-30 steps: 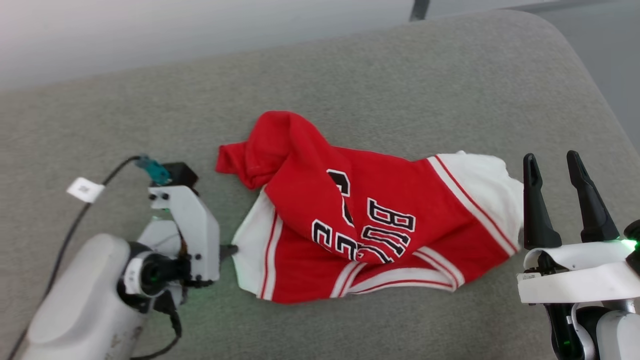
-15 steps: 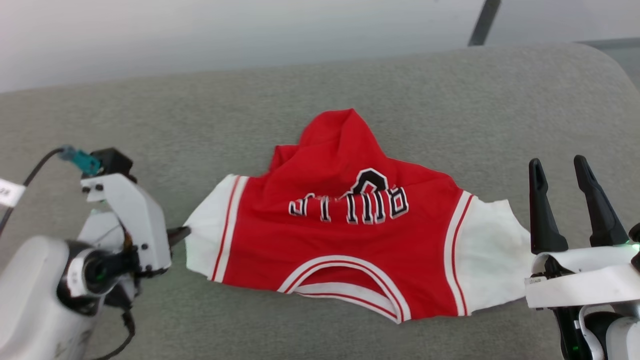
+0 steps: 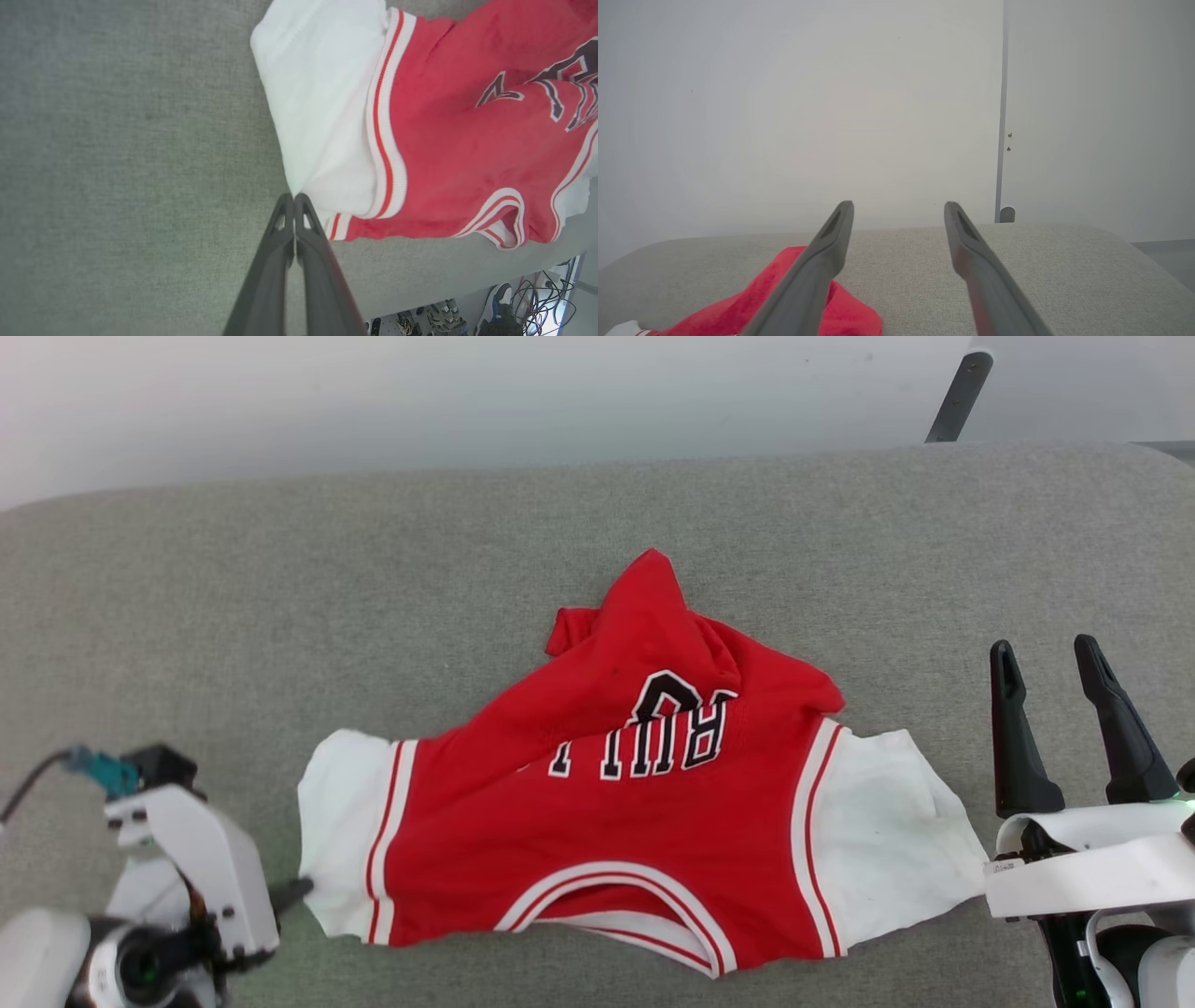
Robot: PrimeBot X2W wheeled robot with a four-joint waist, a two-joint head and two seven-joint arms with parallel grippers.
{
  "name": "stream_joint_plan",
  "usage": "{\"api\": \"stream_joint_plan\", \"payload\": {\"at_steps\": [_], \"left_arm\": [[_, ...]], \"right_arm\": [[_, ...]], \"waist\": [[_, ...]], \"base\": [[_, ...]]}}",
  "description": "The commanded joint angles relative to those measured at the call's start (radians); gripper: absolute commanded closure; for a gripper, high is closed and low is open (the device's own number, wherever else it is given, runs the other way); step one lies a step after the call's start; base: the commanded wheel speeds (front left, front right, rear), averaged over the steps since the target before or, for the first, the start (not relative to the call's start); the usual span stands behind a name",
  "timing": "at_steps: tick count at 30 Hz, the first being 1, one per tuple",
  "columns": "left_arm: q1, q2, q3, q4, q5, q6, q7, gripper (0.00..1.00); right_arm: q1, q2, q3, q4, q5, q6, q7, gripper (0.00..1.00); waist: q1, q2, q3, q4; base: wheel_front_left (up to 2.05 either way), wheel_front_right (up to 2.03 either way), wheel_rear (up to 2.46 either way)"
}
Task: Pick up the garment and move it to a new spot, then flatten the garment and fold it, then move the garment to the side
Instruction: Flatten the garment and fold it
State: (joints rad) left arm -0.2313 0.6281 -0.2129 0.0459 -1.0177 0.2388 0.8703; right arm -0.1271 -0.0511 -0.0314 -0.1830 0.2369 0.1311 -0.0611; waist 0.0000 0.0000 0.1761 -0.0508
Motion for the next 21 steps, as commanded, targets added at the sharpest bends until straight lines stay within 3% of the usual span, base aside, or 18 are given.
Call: {"api": "stream_joint_plan", "payload": {"at_steps": [1, 7, 8, 9, 10, 11, 12, 21], "left_arm": [[0.016, -0.002, 0.006, -0.002, -0.01, 0.008, -0.003, 1.0], [0.064, -0.022, 0.02, -0.006, -0.015, 0.001, -0.049, 1.0], [0.064, -0.026, 0.023, -0.007, -0.013, -0.002, -0.062, 0.94], [0.064, -0.031, 0.024, -0.007, -0.012, -0.003, -0.07, 0.67], [0.062, -0.035, 0.026, -0.007, -0.013, -0.007, -0.076, 0.5], [0.06, -0.036, 0.028, -0.01, -0.013, -0.009, -0.081, 0.04], [0.058, -0.036, 0.031, -0.011, -0.015, -0.01, -0.085, 0.0], [0.066, 0.001, 0.094, -0.081, -0.043, 0.007, -0.085, 0.0]], "right_arm": [[0.014, 0.001, -0.004, -0.004, -0.005, -0.001, -0.001, 0.0], [0.014, 0.001, -0.004, 0.001, -0.007, -0.001, 0.003, 0.0], [0.012, 0.001, -0.002, 0.002, -0.007, -0.001, 0.004, 0.0], [0.01, 0.001, 0.0, 0.001, -0.007, -0.001, 0.005, 0.0], [0.009, 0.001, 0.001, 0.001, -0.006, -0.001, 0.005, 0.0], [0.009, 0.001, 0.002, 0.001, -0.007, -0.001, 0.004, 0.0], [0.01, 0.001, 0.003, 0.0, -0.008, -0.001, 0.005, 0.0], [0.029, 0.001, 0.002, -0.004, -0.012, -0.001, 0.014, 0.0]], "waist": [[0.0, 0.0, 0.001, 0.001], [0.0, 0.0, 0.001, 0.006], [0.0, 0.0, 0.001, 0.006], [0.0, 0.0, 0.0, 0.006], [0.0, 0.0, -0.002, 0.005], [0.0, 0.0, -0.004, 0.005], [0.0, 0.0, -0.007, 0.004], [0.0, 0.0, -0.043, -0.011]], "base": [[0.0, 0.0, 0.0], [0.0, 0.0, 0.0], [0.0, 0.0, 0.0], [0.0, 0.0, 0.0], [0.0, 0.0, 0.0], [0.0, 0.0, 0.0], [0.0, 0.0, 0.0], [0.0, 0.0, 0.0]]}}
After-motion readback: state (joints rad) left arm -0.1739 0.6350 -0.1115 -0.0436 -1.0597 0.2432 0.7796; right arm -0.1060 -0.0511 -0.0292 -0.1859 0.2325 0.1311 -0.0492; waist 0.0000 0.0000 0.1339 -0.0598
